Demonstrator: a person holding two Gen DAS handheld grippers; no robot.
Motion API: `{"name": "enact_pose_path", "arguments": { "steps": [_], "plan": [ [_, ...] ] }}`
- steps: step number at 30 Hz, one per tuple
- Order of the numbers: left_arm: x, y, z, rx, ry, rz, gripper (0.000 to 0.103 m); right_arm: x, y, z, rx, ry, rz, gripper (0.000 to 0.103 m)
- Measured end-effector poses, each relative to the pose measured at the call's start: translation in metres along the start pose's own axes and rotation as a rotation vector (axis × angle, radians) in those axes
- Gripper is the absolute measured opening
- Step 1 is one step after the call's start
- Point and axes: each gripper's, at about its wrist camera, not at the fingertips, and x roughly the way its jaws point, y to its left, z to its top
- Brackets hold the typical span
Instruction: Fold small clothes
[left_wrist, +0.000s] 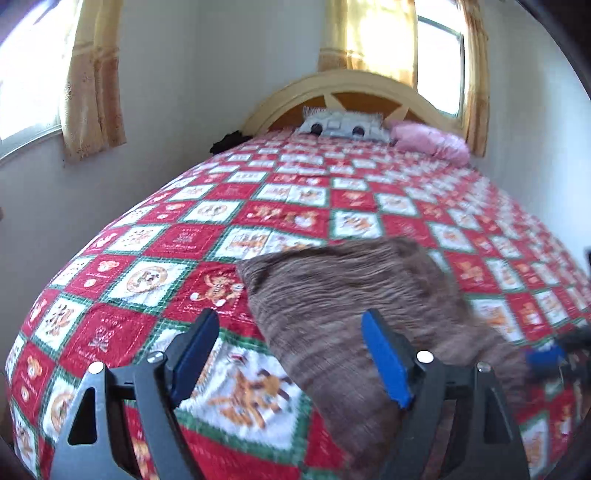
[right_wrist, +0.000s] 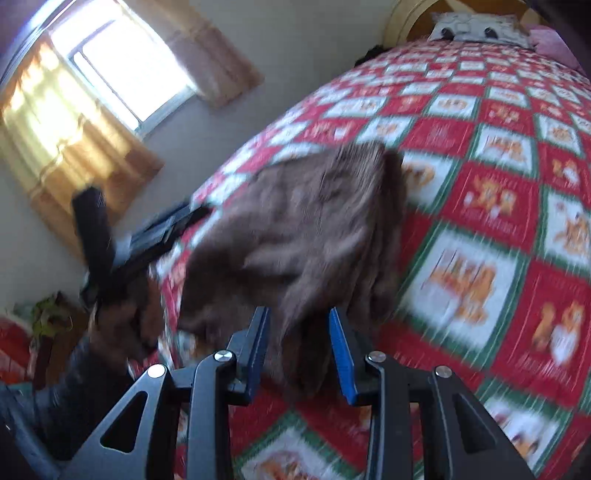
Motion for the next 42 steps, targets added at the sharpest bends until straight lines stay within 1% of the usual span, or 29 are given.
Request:
{"name": "enact_pose_path", "arguments": {
  "steps": [1, 2, 3, 4, 7, 8, 10, 11, 12, 13, 15, 16, 17, 19, 20, 21, 23, 25, 26, 27, 28, 29, 30, 31, 32, 33, 37, 40, 42],
  "plan": [
    [0.008, 0.0, -0.001, 0.006, 0.016, 0.014, 0.082, 0.007, 0.003, -0.005, -0.012, 0.017, -0.021, 0.03],
    [0.014, 0.0, -0.004, 0.008, 0.037, 0.04, 0.082, 0.012, 0.005, -0.009, -0.026, 0.027, -0.048, 0.009],
    [0.022, 0.002, -0.006, 0.007, 0.06, 0.067, 0.082, 0.014, 0.007, -0.01, -0.038, 0.023, -0.086, 0.004],
    [0.025, 0.003, -0.008, -0.002, 0.076, 0.079, 0.082, 0.01, 0.008, -0.008, -0.034, 0.011, -0.092, 0.004],
    [0.026, 0.009, -0.012, -0.036, 0.092, 0.066, 0.083, -0.015, 0.012, -0.002, -0.052, -0.034, -0.119, 0.003],
    [0.026, 0.007, -0.014, -0.026, 0.096, 0.074, 0.083, -0.021, 0.012, -0.002, -0.065, -0.033, -0.133, 0.003],
    [0.026, 0.004, -0.015, -0.017, 0.102, 0.084, 0.086, -0.022, 0.007, -0.003, -0.067, -0.001, -0.168, 0.003],
    [0.027, 0.003, -0.015, -0.013, 0.102, 0.084, 0.086, -0.013, -0.001, -0.006, -0.052, 0.046, -0.178, 0.003],
    [0.027, 0.002, -0.015, -0.012, 0.104, 0.086, 0.087, -0.001, -0.008, -0.011, -0.035, 0.101, -0.16, 0.003],
    [0.026, 0.003, -0.014, -0.013, 0.104, 0.085, 0.087, 0.001, -0.012, -0.015, -0.028, 0.099, -0.147, 0.004],
    [0.015, 0.004, -0.015, -0.034, 0.098, 0.087, 0.086, -0.01, -0.017, -0.013, 0.021, 0.061, -0.13, 0.01],
    [0.011, 0.004, -0.014, -0.038, 0.092, 0.086, 0.086, -0.016, -0.019, -0.012, 0.042, 0.044, -0.138, 0.024],
    [-0.003, 0.003, -0.015, -0.037, 0.069, 0.086, 0.086, -0.028, -0.017, -0.009, 0.042, -0.002, -0.171, 0.037],
    [-0.027, -0.001, -0.019, -0.024, 0.026, 0.092, 0.086, -0.043, -0.008, -0.002, 0.001, -0.081, -0.239, 0.037],
    [-0.041, -0.004, -0.022, -0.02, 0.003, 0.085, 0.086, -0.05, 0.0, 0.003, -0.024, -0.123, -0.245, 0.037],
    [-0.05, -0.007, -0.025, -0.019, -0.01, 0.076, 0.088, -0.052, 0.009, 0.008, -0.036, -0.155, -0.215, 0.037],
    [-0.059, -0.014, -0.032, -0.017, -0.015, 0.058, 0.09, -0.049, 0.021, 0.018, -0.06, -0.185, -0.126, 0.037],
    [-0.057, -0.024, -0.039, 0.001, 0.002, 0.026, 0.091, -0.03, 0.035, 0.025, -0.101, -0.153, -0.025, 0.037],
    [-0.05, -0.031, -0.045, 0.021, 0.027, 0.021, 0.091, -0.016, 0.036, 0.028, -0.105, -0.123, -0.002, 0.037],
    [-0.043, -0.035, -0.05, 0.035, 0.048, 0.027, 0.091, 0.001, 0.032, 0.03, -0.106, -0.089, -0.058, 0.037],
    [-0.033, -0.038, -0.056, 0.047, 0.078, 0.039, 0.091, 0.013, 0.025, 0.031, -0.093, -0.068, -0.146, 0.037],
    [-0.024, -0.039, -0.061, 0.051, 0.111, 0.047, 0.091, 0.028, 0.009, 0.031, -0.053, -0.026, -0.224, 0.037],
    [-0.018, -0.039, -0.066, 0.048, 0.143, 0.045, 0.092, 0.032, 0.0, 0.029, -0.03, -0.023, -0.199, 0.037],
    [-0.015, -0.038, -0.07, 0.033, 0.15, 0.034, 0.092, 0.029, -0.007, 0.027, -0.014, -0.054, -0.165, 0.036],
    [-0.018, -0.033, -0.074, 0.003, 0.123, 0.018, 0.094, 0.026, -0.011, 0.026, 0.005, -0.057, -0.149, 0.036],
    [-0.017, -0.031, -0.075, -0.007, 0.125, 0.02, 0.097, 0.022, -0.013, 0.026, 0.017, -0.06, -0.145, 0.036],
    [-0.021, -0.023, -0.07, -0.049, 0.156, -0.007, 0.097, 0.015, -0.016, 0.022, 0.037, -0.067, -0.148, 0.036],
    [-0.031, -0.027, -0.069, -0.038, 0.142, 0.001, 0.097, 0.012, -0.017, 0.014, 0.056, -0.088, -0.164, 0.036],
    [-0.033, -0.03, -0.07, -0.029, 0.15, 0.016, 0.097, 0.013, -0.01, 0.007, 0.021, -0.097, -0.199, 0.036]
  ]
}}
